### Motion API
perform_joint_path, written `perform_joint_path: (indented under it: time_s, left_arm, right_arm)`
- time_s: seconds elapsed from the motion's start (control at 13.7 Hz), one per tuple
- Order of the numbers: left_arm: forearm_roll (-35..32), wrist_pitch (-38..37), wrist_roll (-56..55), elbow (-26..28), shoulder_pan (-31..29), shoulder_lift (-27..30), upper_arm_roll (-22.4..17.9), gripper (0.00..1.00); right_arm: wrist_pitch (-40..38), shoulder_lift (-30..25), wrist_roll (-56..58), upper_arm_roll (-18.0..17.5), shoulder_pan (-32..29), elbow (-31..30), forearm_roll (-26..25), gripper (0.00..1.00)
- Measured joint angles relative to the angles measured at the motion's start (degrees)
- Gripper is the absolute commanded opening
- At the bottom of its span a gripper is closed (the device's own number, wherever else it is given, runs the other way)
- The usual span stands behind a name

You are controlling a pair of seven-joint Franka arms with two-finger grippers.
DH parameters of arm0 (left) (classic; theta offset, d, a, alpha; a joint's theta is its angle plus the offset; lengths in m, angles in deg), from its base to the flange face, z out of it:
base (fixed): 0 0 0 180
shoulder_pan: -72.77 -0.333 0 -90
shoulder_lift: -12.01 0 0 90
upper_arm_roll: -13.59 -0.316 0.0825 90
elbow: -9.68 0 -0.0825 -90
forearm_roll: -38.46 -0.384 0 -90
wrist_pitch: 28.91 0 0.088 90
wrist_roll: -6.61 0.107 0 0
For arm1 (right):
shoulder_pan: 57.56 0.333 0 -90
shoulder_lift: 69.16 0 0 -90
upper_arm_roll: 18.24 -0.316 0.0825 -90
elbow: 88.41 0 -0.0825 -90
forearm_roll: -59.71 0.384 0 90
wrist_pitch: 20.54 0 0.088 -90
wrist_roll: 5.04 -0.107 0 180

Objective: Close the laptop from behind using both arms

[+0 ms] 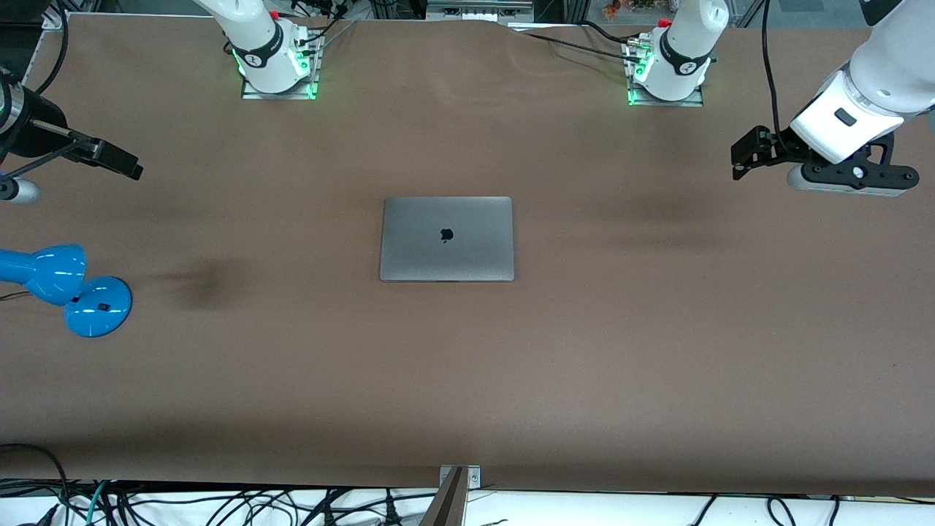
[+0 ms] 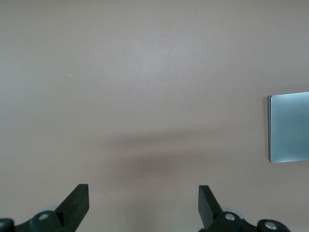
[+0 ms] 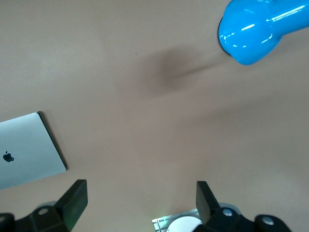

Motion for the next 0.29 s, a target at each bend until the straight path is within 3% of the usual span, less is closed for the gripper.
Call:
perform_joint_path:
  time_s: [0.29]
  left_arm:
    - [0.00, 0.00, 0.01, 0.00, 0.00, 0.00, 0.00, 1.00]
  right_arm:
    - [0.02, -0.04, 0.24, 0.00, 0.00, 0.00, 0.00, 1.00]
